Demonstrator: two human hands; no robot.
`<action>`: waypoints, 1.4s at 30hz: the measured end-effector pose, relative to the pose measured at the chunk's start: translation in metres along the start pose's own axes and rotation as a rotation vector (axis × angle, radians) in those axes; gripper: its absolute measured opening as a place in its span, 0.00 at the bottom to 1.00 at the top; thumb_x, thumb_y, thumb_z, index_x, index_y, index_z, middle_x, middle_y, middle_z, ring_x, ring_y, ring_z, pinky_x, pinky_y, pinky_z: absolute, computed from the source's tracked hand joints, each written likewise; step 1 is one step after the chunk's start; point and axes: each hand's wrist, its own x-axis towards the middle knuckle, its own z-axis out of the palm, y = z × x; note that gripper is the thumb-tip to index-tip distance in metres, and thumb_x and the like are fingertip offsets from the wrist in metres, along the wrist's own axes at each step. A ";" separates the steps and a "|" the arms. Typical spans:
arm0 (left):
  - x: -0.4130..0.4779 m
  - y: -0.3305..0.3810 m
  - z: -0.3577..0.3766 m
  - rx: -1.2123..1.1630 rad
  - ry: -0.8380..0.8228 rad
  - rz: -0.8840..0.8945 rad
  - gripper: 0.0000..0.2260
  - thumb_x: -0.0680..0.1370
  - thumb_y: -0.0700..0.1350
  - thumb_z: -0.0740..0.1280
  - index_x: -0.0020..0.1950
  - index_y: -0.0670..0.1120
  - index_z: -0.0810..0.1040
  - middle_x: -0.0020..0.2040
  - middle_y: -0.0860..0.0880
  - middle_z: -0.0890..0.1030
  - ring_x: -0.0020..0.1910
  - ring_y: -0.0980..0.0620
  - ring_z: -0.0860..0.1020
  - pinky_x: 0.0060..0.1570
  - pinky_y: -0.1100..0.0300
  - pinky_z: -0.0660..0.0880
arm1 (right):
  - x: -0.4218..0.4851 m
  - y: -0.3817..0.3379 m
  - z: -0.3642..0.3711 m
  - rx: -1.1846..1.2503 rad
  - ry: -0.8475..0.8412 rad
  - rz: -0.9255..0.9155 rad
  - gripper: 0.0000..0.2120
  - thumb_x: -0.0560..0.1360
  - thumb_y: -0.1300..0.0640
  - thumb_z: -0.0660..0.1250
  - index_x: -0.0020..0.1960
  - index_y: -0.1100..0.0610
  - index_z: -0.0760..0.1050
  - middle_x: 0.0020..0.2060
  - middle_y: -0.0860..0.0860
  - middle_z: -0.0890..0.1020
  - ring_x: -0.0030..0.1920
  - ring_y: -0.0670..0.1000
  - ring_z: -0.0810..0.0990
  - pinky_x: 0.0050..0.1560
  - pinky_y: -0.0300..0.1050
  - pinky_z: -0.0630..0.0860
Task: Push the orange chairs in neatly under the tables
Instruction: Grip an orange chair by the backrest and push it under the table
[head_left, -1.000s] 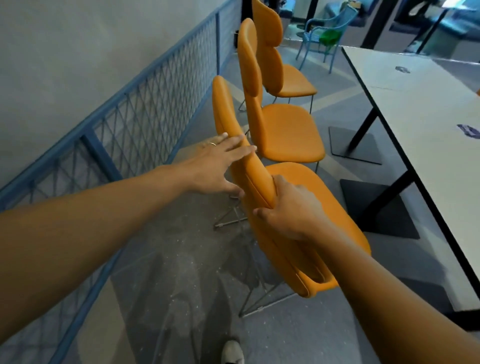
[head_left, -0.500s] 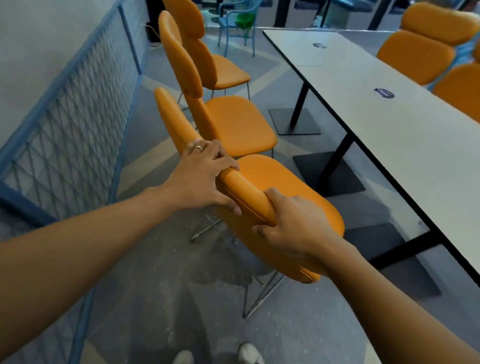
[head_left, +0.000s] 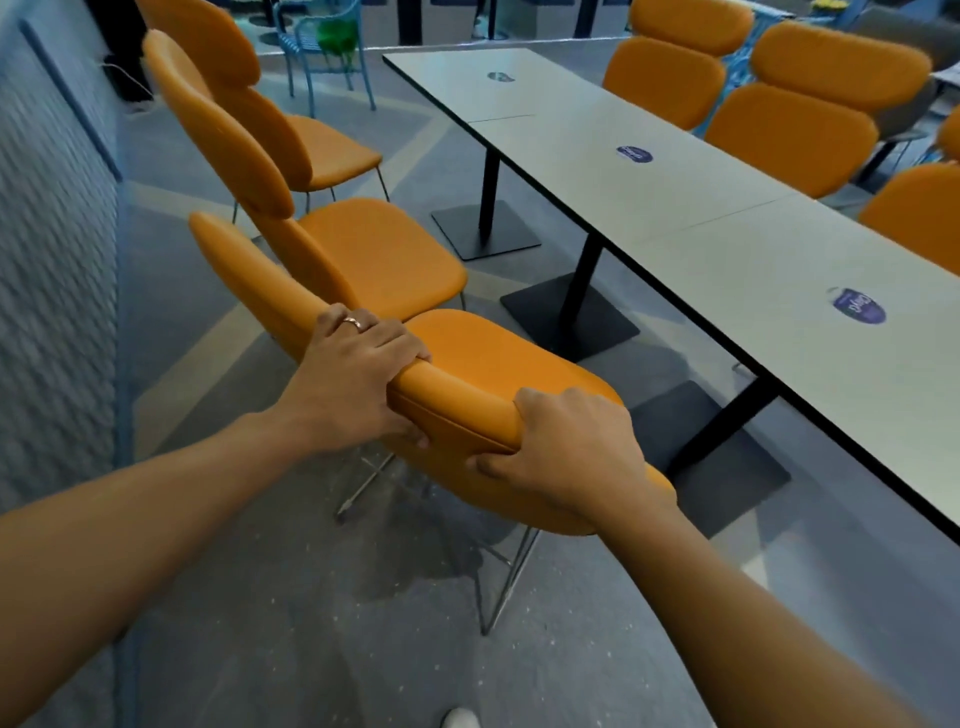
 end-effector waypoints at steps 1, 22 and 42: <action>-0.001 0.000 0.000 -0.006 0.009 0.001 0.34 0.59 0.75 0.63 0.56 0.55 0.75 0.54 0.53 0.78 0.57 0.46 0.73 0.59 0.47 0.61 | -0.001 -0.001 0.000 0.005 -0.002 0.002 0.27 0.70 0.25 0.64 0.48 0.49 0.71 0.36 0.49 0.75 0.37 0.50 0.75 0.39 0.50 0.78; -0.017 -0.012 0.006 -0.115 0.172 0.098 0.28 0.59 0.70 0.68 0.50 0.52 0.78 0.48 0.52 0.79 0.51 0.45 0.74 0.53 0.47 0.61 | -0.025 -0.034 0.010 0.064 0.097 0.402 0.28 0.63 0.23 0.67 0.41 0.48 0.75 0.35 0.46 0.77 0.41 0.51 0.78 0.46 0.49 0.76; -0.058 -0.040 -0.008 -0.182 0.116 0.256 0.26 0.58 0.66 0.71 0.49 0.53 0.77 0.47 0.54 0.78 0.51 0.45 0.75 0.54 0.47 0.60 | -0.079 -0.108 0.022 0.056 0.124 0.542 0.33 0.61 0.17 0.60 0.41 0.47 0.75 0.33 0.46 0.76 0.38 0.49 0.77 0.43 0.46 0.76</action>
